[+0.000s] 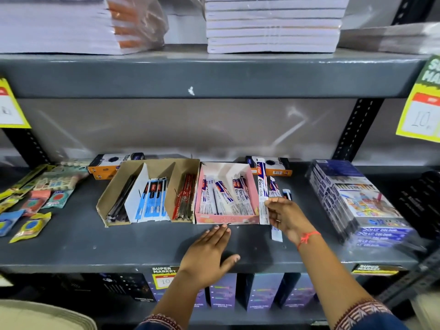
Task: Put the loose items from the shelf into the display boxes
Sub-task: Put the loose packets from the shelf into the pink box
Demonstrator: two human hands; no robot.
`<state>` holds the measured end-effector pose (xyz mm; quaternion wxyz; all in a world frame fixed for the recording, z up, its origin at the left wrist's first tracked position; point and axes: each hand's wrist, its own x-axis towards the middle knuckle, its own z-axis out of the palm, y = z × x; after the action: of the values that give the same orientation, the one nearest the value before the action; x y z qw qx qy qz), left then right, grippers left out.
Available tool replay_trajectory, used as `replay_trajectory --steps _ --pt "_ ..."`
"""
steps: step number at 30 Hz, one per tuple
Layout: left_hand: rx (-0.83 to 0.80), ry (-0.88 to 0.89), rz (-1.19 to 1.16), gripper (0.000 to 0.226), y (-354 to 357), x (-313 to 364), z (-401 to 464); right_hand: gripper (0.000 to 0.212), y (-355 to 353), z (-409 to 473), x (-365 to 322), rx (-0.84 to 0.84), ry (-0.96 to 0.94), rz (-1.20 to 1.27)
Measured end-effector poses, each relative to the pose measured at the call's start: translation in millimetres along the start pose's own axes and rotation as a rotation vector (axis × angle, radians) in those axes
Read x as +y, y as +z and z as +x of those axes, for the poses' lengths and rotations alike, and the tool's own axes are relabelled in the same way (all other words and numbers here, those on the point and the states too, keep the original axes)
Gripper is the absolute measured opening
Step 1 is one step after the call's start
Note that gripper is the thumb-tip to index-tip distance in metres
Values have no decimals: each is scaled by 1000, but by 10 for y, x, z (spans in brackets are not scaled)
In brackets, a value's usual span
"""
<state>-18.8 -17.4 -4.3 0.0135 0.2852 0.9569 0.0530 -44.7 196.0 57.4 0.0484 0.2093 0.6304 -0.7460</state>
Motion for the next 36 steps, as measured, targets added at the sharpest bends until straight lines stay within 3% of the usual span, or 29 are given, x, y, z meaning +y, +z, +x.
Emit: replay_trajectory --steps 6,9,11,13,23,29,32,36 --pt "33 30 -2 72 2 -30 2 32 366 125 -246 74 -198 -206" --pt "44 43 -25 90 25 -31 6 27 616 302 -307 180 -306 -689" --pt "58 25 -57 89 5 -35 16 33 743 368 -298 188 -305 -992" --pt "-17 -12 -106 84 -21 -50 29 33 829 413 -260 185 -269 -1130" --pt "-34 -18 -62 78 3 -55 15 31 899 551 -130 123 -185 -1198" --pt "44 42 -61 101 7 -44 0 29 702 444 -289 312 -367 -1221" --pt "54 29 -64 98 6 -40 -2 31 331 436 -303 432 -275 -1189" --pt "35 4 -49 88 25 -42 -9 37 -20 419 -117 432 -59 -1189"
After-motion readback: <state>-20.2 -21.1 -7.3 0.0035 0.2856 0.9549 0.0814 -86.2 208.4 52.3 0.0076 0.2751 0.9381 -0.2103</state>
